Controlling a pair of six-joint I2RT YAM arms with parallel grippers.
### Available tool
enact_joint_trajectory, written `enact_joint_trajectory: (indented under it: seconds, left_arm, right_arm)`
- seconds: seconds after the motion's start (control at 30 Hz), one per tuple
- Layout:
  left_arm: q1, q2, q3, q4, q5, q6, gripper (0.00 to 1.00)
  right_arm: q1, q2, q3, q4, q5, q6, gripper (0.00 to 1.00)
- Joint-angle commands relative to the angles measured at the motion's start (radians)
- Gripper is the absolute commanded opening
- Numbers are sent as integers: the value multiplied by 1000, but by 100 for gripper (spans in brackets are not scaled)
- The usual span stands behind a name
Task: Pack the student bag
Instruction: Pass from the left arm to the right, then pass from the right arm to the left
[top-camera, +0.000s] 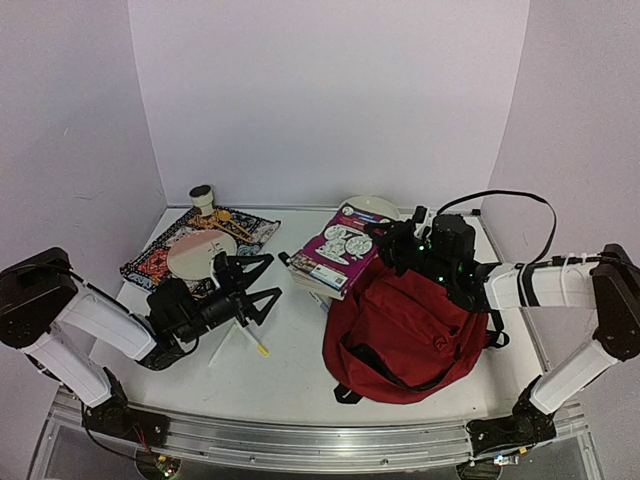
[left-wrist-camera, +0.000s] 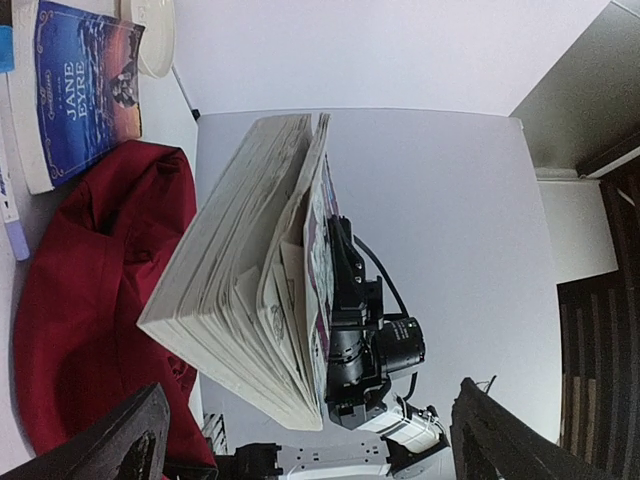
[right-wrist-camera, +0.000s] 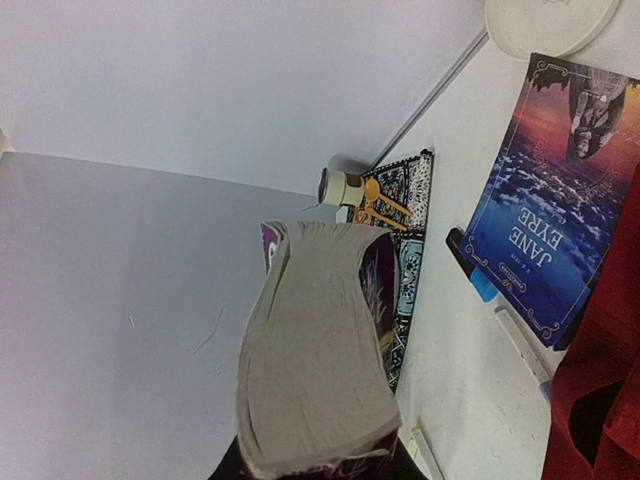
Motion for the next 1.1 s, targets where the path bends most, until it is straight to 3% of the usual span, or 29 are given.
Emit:
enact_joint_trajectory:
  seconds: [0.0,0.23,0.7,1.07]
  left_arm:
    - [-48,40,68,136,-64,-10,100]
    - [-69,130,122,137,-60,-75,99]
    - [-78,180,223,136,-12,-15,93]
    - [-70,189,250,137,-12,13,63]
  right_arm:
    - [34,-67,18,163,143,68,0]
    - [69,-47,33,190,180,90,0]
    - [96,-47,27,228,169,106,0]
    - [96,-61,8,231,121,85,0]
